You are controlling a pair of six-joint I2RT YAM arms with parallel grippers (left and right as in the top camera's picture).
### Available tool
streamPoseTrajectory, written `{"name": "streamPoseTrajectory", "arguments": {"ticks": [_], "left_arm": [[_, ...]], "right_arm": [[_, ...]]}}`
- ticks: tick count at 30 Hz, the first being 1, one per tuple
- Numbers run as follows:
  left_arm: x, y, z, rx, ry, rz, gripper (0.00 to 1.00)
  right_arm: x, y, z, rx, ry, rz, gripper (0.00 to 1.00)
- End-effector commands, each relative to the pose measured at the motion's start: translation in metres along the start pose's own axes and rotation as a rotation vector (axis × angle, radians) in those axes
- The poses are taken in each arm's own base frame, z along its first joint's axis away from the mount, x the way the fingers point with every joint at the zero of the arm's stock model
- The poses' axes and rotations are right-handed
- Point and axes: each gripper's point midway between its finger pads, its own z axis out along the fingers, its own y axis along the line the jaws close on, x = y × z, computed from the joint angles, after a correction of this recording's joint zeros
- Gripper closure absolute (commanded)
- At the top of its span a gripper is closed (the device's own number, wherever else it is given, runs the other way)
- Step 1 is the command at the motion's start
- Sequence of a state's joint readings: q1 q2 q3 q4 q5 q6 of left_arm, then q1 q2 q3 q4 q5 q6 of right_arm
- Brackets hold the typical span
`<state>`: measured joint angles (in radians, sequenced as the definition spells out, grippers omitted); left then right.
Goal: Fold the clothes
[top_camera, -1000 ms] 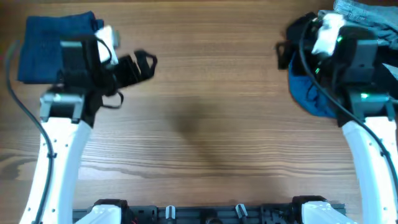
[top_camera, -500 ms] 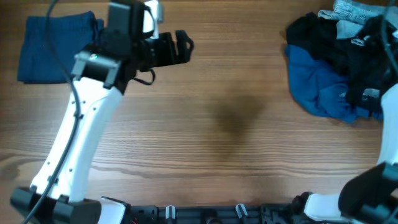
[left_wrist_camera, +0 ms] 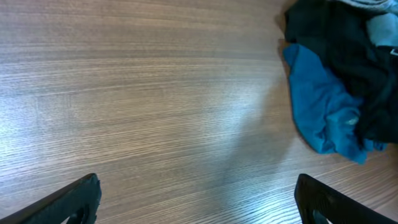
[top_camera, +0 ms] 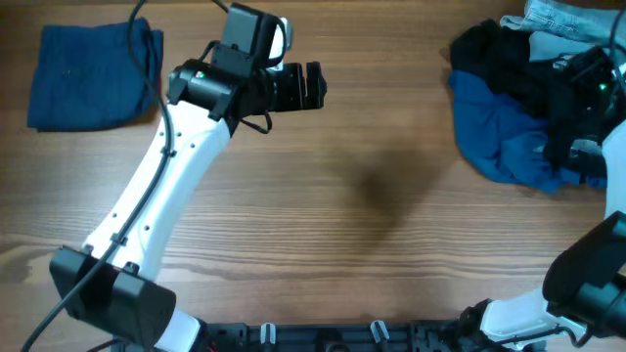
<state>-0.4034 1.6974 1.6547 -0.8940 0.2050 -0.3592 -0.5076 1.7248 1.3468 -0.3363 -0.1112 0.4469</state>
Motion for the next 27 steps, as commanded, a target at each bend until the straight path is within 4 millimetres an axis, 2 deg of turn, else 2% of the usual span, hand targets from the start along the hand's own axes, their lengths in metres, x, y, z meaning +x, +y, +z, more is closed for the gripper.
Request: {"name": "streamPoseTrajectory", "arguments": {"ticks": [1,6,10,13,16,18,20,22,23,24,27], "left_arm": [[-0.001,0.000,0.006,-0.015,0.002,0.020,0.00],[-0.001,0.001,0.006,-0.016,0.004,0.020,0.00],[-0.002,0.002,0.006,-0.022,-0.002,0.020,0.00],[-0.003,0.001,0.006,-0.020,-0.006,0.021,0.00],[-0.004,0.001,0.006,-0.018,-0.010,0.022,0.00],[-0.004,0.001,0.006,-0.019,-0.010,0.022,0.00],[-0.004,0.001,0.006,-0.019,-0.010,0.022,0.00],[-0.004,0.001,0.006,-0.019,-0.010,0.022,0.00],[-0.004,0.001,0.006,-0.019,-0.009,0.021,0.00],[-0.004,0.001,0.006,-0.018,-0.009,0.021,0.00],[-0.004,0.001,0.006,-0.018,-0.009,0.021,0.00]], "right_arm": [[-0.007,-0.020,0.003,0.040,-0.012,-0.060,0.16],[0.000,-0.051,0.006,0.108,0.035,-0.068,0.18],[0.021,-0.085,0.018,0.187,0.125,-0.029,0.17],[0.038,-0.099,0.030,0.219,0.182,-0.017,0.17],[0.046,-0.105,0.040,0.229,0.202,-0.021,0.18],[0.047,-0.108,0.045,0.237,0.201,-0.022,0.28],[0.044,-0.108,0.046,0.235,0.187,-0.023,0.57],[0.037,-0.104,0.046,0.222,0.162,-0.025,0.72],[0.031,-0.101,0.042,0.215,0.143,-0.027,0.87],[0.027,-0.098,0.039,0.208,0.131,-0.018,0.96],[0.010,-0.071,0.022,0.099,0.091,-0.004,0.96]]}}
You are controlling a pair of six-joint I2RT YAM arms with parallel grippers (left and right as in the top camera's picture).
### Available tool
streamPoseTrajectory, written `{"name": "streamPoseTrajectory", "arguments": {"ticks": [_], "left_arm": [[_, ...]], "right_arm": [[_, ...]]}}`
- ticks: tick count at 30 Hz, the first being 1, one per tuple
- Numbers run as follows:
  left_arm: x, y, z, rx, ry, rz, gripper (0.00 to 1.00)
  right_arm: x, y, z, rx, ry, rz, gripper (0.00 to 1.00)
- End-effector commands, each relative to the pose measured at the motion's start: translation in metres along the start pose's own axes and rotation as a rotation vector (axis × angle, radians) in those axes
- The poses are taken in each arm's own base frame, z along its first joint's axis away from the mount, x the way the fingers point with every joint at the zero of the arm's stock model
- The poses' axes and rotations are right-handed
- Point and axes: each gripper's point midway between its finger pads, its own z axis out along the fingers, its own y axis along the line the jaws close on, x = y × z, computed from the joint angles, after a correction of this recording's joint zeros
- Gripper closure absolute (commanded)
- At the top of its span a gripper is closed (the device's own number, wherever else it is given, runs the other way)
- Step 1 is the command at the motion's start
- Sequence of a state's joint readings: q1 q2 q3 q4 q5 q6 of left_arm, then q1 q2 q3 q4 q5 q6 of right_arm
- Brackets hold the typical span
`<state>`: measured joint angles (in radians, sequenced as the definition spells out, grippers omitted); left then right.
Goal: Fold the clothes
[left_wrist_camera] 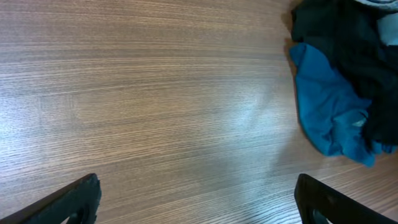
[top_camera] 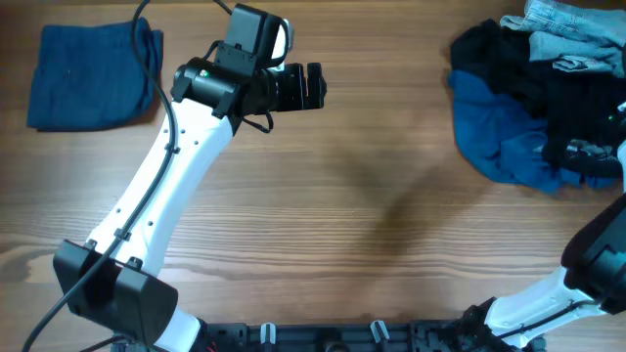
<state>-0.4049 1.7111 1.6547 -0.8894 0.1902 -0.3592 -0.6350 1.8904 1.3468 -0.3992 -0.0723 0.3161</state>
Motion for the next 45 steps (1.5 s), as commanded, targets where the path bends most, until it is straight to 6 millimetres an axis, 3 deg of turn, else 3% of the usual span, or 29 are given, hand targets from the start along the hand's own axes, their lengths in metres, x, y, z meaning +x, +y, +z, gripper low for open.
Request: {"name": "streamPoseTrajectory", "arguments": {"ticks": [1,2,3,6,9,12,17,20,27,34,38,42,45], "left_arm": [[-0.003,-0.002,0.000,-0.002,-0.008,0.017,0.00],[-0.003,-0.003,-0.001,0.000,-0.010,0.017,0.00],[-0.005,-0.005,-0.006,0.006,-0.026,0.002,0.00],[-0.016,-0.012,-0.024,0.035,-0.085,0.005,0.00],[-0.027,-0.020,-0.044,0.062,-0.155,0.018,0.00],[-0.035,-0.023,-0.065,0.082,-0.216,0.021,0.00],[-0.040,-0.026,-0.096,0.103,-0.281,0.026,0.00],[-0.041,-0.032,-0.119,0.123,-0.327,0.039,0.00],[-0.034,-0.041,-0.174,0.167,-0.425,0.064,0.00],[-0.022,-0.040,-0.178,0.170,-0.394,0.062,0.00],[0.010,-0.053,-0.169,0.219,-0.261,0.083,0.05],[0.040,-0.081,-0.165,0.266,-0.176,0.152,0.06],[0.063,-0.104,-0.163,0.304,-0.128,0.216,0.05]], "right_arm": [[-0.030,0.037,-0.046,-0.166,-0.085,0.018,0.96],[-0.037,0.050,-0.064,-0.233,-0.105,0.021,0.96],[-0.047,0.075,-0.101,-0.356,-0.144,-0.004,0.95],[-0.055,0.116,-0.181,-0.565,-0.222,-0.057,0.96],[-0.044,0.153,-0.257,-0.727,-0.296,-0.156,0.96],[-0.017,0.199,-0.337,-0.902,-0.365,-0.292,0.96],[0.017,0.256,-0.425,-1.125,-0.392,-0.425,0.96],[0.026,0.277,-0.460,-1.215,-0.411,-0.476,0.96],[0.027,0.292,-0.511,-1.376,-0.415,-0.496,0.96],[0.053,0.309,-0.538,-1.524,-0.342,-0.523,0.96],[0.048,0.340,-0.537,-1.507,-0.413,-0.419,0.96],[0.043,0.372,-0.536,-1.531,-0.455,-0.302,0.96],[0.030,0.391,-0.508,-1.443,-0.433,-0.094,0.96]]}}
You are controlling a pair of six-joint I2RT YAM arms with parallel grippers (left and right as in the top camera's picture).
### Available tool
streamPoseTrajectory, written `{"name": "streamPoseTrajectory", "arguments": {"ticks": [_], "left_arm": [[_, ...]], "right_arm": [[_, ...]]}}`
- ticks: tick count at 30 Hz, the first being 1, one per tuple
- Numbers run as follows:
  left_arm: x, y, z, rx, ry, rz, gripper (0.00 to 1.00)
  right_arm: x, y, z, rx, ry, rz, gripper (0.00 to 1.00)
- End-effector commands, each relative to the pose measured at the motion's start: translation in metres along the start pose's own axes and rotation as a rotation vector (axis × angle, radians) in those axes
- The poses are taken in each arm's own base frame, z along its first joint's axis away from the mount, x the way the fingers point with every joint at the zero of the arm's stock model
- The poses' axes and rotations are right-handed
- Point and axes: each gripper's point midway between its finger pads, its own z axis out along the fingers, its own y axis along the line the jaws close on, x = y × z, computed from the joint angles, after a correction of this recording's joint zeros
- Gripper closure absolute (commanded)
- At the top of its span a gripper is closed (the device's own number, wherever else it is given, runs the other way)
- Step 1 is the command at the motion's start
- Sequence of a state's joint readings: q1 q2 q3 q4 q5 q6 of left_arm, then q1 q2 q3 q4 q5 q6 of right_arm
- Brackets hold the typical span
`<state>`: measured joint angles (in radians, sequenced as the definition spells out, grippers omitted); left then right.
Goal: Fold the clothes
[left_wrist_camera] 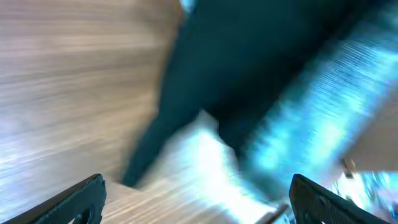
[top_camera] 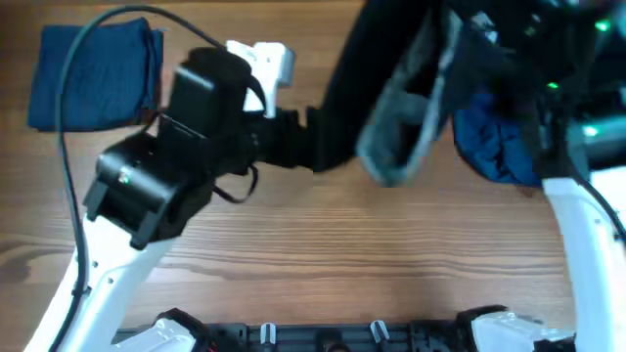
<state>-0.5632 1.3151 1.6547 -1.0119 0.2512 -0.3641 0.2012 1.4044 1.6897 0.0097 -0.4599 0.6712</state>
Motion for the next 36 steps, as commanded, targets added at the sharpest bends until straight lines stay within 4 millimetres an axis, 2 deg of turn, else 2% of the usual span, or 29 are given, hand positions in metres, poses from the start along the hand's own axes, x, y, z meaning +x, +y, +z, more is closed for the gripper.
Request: {"name": "streamPoseTrajectory", "arguments": {"ticks": [1,4,7,11,15,18,23,26,28,29,31,33,36], "left_arm": [[0.017,-0.027,-0.004,0.042,0.036,0.057,0.05],[0.027,-0.030,-0.002,0.011,0.055,0.078,0.04],[0.030,-0.028,0.007,-0.018,0.069,0.086,0.02],[0.030,-0.008,0.031,-0.124,0.091,0.069,0.00],[0.027,0.019,0.058,-0.268,0.083,-0.055,0.00],[0.027,0.027,0.087,-0.283,0.096,-0.205,0.00],[0.032,-0.006,0.151,-0.085,0.182,-0.291,0.00],[0.044,0.006,0.185,-0.124,0.220,-0.357,0.03],[0.052,0.017,0.203,-0.155,0.245,-0.392,0.10],[0.058,0.022,0.211,-0.173,0.258,-0.407,0.17],[0.065,0.028,0.222,-0.190,0.276,-0.412,0.55],[0.067,0.030,0.224,-0.197,0.284,-0.414,0.94],[0.060,0.033,0.214,-0.216,0.256,-0.412,0.96]], "right_arm": [[-0.019,-0.030,0.012,0.167,-0.165,0.126,0.96],[-0.012,-0.043,0.019,0.199,-0.161,0.134,0.96],[-0.008,-0.043,0.021,0.192,-0.146,0.136,0.96],[-0.004,-0.038,0.022,0.163,-0.119,0.134,0.96],[0.003,-0.042,0.022,0.181,-0.090,0.141,0.96],[0.004,-0.045,0.021,0.197,-0.087,0.117,0.96],[0.003,-0.047,0.021,0.208,-0.091,0.094,0.96],[0.003,-0.047,0.021,0.210,-0.087,0.078,0.96],[0.004,-0.048,0.020,0.217,-0.086,0.069,0.96],[0.003,-0.050,0.020,0.225,-0.087,0.063,0.96],[0.002,-0.053,0.019,0.242,-0.091,0.045,0.95],[0.003,-0.059,0.017,0.269,-0.093,0.044,0.96],[0.004,-0.063,0.016,0.288,-0.086,0.026,0.96]]}}
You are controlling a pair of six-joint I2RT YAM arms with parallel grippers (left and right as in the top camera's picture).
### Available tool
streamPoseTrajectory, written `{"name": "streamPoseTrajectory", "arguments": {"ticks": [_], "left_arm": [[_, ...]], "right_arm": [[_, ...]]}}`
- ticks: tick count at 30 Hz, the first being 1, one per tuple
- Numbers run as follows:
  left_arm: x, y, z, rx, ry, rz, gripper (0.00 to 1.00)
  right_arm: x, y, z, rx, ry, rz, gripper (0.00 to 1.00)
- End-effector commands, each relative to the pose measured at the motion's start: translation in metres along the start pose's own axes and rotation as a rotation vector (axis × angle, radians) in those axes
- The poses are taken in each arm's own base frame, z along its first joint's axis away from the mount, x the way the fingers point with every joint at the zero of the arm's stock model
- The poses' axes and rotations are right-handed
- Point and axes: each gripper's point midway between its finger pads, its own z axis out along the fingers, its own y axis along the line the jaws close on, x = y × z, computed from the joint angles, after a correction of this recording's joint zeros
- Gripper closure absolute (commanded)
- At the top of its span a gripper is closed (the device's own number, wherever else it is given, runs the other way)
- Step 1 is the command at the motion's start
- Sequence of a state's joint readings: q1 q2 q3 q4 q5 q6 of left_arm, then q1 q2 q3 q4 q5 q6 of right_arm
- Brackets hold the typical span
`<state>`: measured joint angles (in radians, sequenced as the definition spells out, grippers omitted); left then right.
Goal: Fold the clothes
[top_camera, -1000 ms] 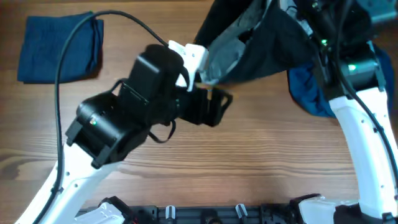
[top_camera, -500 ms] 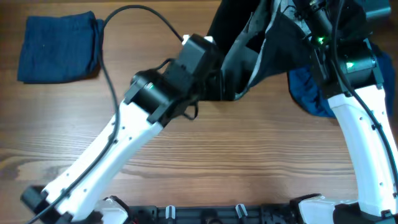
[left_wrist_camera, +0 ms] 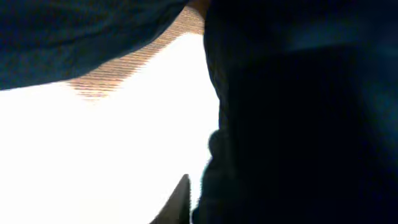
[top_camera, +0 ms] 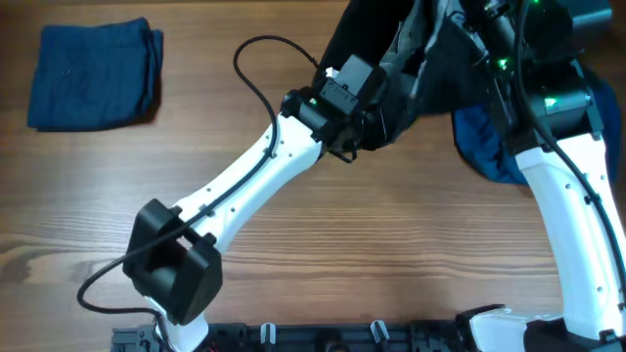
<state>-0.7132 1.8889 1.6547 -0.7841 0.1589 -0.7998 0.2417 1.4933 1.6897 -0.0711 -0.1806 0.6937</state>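
A black garment (top_camera: 430, 68) with a grey lining hangs high over the table's far right. My right gripper (top_camera: 476, 29) holds it up from its top, the fingers mostly buried in cloth. My left gripper (top_camera: 380, 125) reaches into the garment's lower left edge. In the left wrist view dark cloth (left_wrist_camera: 298, 124) fills the right and top. One finger (left_wrist_camera: 181, 205) has drawn in close to the middle, against the cloth edge, and the other is hidden behind the fabric. The left gripper (left_wrist_camera: 198, 208) is shut on that edge.
A crumpled blue garment (top_camera: 486, 147) lies at the right, partly under the hanging black one. A folded dark blue cloth (top_camera: 93, 73) sits at the far left corner. The wooden table (top_camera: 293, 244) spreads between them, and the left arm stretches diagonally across it.
My left gripper was open beside the hanging black garment; now it sits further right with its fingers drawn in on the lower edge. The right gripper still holds the garment up.
At first my right gripper was down in the clothes pile at the right and my left hovered open over mid-table. Then the right held a black garment up over the table, beside the open left gripper. Now both hold it.
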Motion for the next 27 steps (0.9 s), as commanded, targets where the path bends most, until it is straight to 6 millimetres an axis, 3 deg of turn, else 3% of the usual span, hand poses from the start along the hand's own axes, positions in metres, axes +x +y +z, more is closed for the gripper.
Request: {"name": "streamPoseTrajectory", "arguments": {"ticks": [1,7,10,14,16,20,22,24,27], "left_arm": [[-0.014,0.001,-0.025,-0.003,-0.061,-0.029,0.96],[-0.056,0.023,-0.149,-0.024,-0.371,-0.036,0.96],[-0.074,0.041,-0.240,-0.017,-0.622,-0.082,0.96],[-0.082,0.065,-0.337,-0.008,-0.916,-0.168,0.96],[-0.076,0.071,-0.391,0.051,-1.067,-0.211,0.96],[-0.065,0.076,-0.431,0.082,-1.172,-0.209,0.96],[-0.060,0.078,-0.440,0.078,-1.188,-0.187,0.96],[-0.057,0.080,-0.442,0.071,-1.187,-0.177,0.96],[-0.049,0.077,-0.425,0.077,-1.097,-0.136,0.96]], "right_arm": [[-0.023,0.009,-0.008,0.004,-0.068,-0.055,0.96],[-0.041,0.005,-0.018,0.031,-0.114,-0.188,0.96],[-0.043,0.008,-0.020,0.033,-0.119,-0.285,0.96],[-0.048,0.013,-0.026,0.032,-0.131,-0.393,0.96],[-0.061,0.024,-0.038,0.030,-0.177,-0.429,0.96],[-0.083,0.034,-0.067,0.079,-0.241,-0.429,0.96],[-0.086,0.028,-0.083,0.143,-0.238,-0.418,0.96],[-0.083,0.017,-0.097,0.222,-0.209,-0.410,0.96],[-0.055,-0.012,-0.112,0.348,-0.065,-0.401,0.96]]}}
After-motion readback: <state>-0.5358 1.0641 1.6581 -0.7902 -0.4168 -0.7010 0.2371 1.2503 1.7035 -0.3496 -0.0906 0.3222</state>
